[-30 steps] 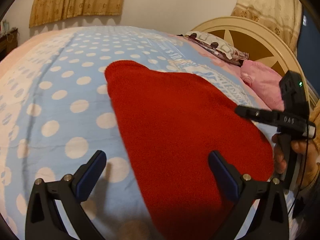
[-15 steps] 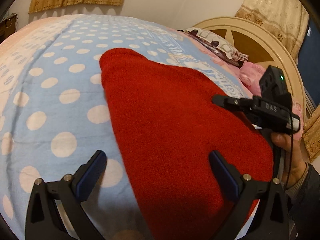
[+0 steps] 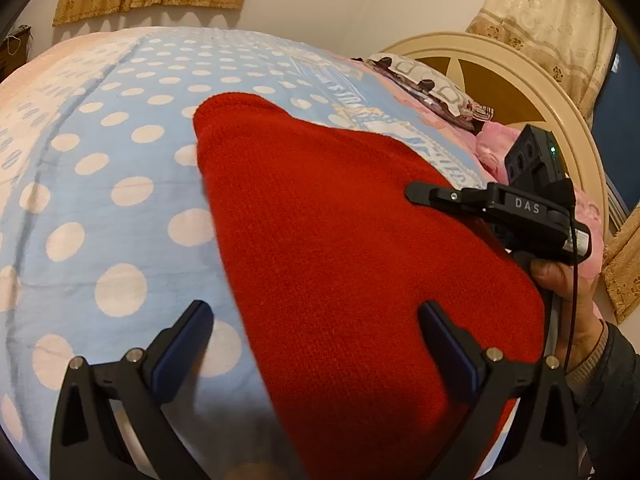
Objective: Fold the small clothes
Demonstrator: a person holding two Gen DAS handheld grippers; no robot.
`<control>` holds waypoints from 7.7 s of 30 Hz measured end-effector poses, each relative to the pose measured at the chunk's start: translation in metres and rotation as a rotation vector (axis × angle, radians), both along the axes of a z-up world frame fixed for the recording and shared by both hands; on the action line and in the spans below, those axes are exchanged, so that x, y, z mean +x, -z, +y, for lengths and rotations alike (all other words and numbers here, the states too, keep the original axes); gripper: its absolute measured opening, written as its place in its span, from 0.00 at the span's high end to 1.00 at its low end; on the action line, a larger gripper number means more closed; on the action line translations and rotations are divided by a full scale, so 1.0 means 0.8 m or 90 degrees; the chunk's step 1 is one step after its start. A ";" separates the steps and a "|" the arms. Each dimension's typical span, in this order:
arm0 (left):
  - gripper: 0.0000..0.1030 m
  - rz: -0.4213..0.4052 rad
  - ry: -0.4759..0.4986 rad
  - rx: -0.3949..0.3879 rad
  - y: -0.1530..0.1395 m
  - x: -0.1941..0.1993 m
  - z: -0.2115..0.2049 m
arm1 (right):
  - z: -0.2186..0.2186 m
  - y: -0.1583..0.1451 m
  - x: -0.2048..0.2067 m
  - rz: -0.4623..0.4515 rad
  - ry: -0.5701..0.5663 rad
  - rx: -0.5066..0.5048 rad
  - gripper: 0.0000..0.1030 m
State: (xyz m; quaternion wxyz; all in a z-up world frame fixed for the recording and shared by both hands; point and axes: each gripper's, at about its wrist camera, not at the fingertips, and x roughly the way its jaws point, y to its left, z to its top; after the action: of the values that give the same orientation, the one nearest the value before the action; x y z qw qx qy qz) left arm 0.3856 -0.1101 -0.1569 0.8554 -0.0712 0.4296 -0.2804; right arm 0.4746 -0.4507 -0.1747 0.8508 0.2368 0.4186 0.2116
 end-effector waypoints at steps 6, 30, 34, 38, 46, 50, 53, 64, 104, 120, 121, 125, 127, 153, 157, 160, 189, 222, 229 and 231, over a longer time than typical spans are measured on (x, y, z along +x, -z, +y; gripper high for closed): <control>0.00 0.003 0.007 -0.003 0.000 0.002 0.001 | -0.001 0.003 0.003 0.007 0.009 0.003 0.52; 0.62 -0.090 0.040 0.022 -0.057 -0.031 0.005 | 0.023 -0.041 -0.020 -0.046 0.004 0.038 0.71; 0.62 -0.128 0.029 0.032 -0.081 -0.051 0.026 | 0.042 -0.053 -0.030 -0.057 -0.005 0.053 0.71; 0.62 -0.143 0.011 0.034 -0.097 -0.069 0.059 | 0.074 -0.066 -0.040 -0.067 -0.023 0.077 0.71; 0.62 -0.160 -0.042 0.051 -0.113 -0.109 0.115 | 0.159 -0.080 -0.057 -0.075 -0.074 0.099 0.71; 0.62 -0.172 -0.067 0.056 -0.117 -0.130 0.143 | 0.200 -0.086 -0.067 -0.081 -0.103 0.095 0.71; 0.62 -0.172 -0.084 0.054 -0.117 -0.141 0.159 | 0.225 -0.091 -0.076 -0.082 -0.122 0.097 0.71; 0.62 -0.163 -0.135 0.039 -0.107 -0.175 0.210 | 0.298 -0.088 -0.092 -0.075 -0.174 0.101 0.71; 0.62 -0.125 -0.241 0.001 -0.073 -0.214 0.302 | 0.459 -0.053 -0.096 -0.032 -0.281 0.096 0.71; 0.62 -0.100 -0.275 -0.004 -0.053 -0.221 0.327 | 0.511 -0.036 -0.087 -0.008 -0.317 0.082 0.71; 0.62 -0.098 -0.277 -0.004 -0.052 -0.222 0.328 | 0.512 -0.035 -0.087 -0.007 -0.319 0.081 0.71; 0.62 -0.089 -0.284 -0.007 -0.045 -0.223 0.335 | 0.524 -0.030 -0.086 -0.001 -0.326 0.075 0.71; 0.62 -0.085 -0.286 -0.007 -0.041 -0.224 0.336 | 0.529 -0.028 -0.084 0.003 -0.327 0.072 0.71; 0.62 -0.071 -0.292 -0.036 -0.016 -0.230 0.353 | 0.544 -0.007 -0.080 0.031 -0.326 0.022 0.69; 0.58 -0.069 -0.296 -0.040 -0.014 -0.230 0.357 | 0.545 -0.010 -0.081 0.028 -0.329 0.010 0.67; 0.49 -0.064 -0.302 -0.037 -0.011 -0.232 0.358 | 0.543 -0.016 -0.086 0.025 -0.325 0.009 0.65; 0.11 -0.080 -0.379 0.055 -0.037 -0.305 0.350 | 0.502 -0.072 -0.233 -0.117 -0.319 -0.096 0.58; 0.00 -0.241 -0.329 0.072 -0.126 -0.359 0.287 | 0.439 -0.191 -0.403 -0.340 -0.171 -0.215 0.43; 0.00 -0.240 -0.332 0.068 -0.126 -0.361 0.290 | 0.444 -0.189 -0.408 -0.341 -0.177 -0.219 0.43; 0.00 -0.243 -0.333 0.068 -0.127 -0.363 0.290 | 0.444 -0.190 -0.411 -0.347 -0.174 -0.220 0.43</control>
State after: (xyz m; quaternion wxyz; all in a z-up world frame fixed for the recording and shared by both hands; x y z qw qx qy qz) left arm 0.0955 0.1216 -0.0552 0.9661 -0.0801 0.2428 -0.0368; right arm 0.1461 -0.0954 -0.0227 0.9226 -0.0343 0.2340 0.3049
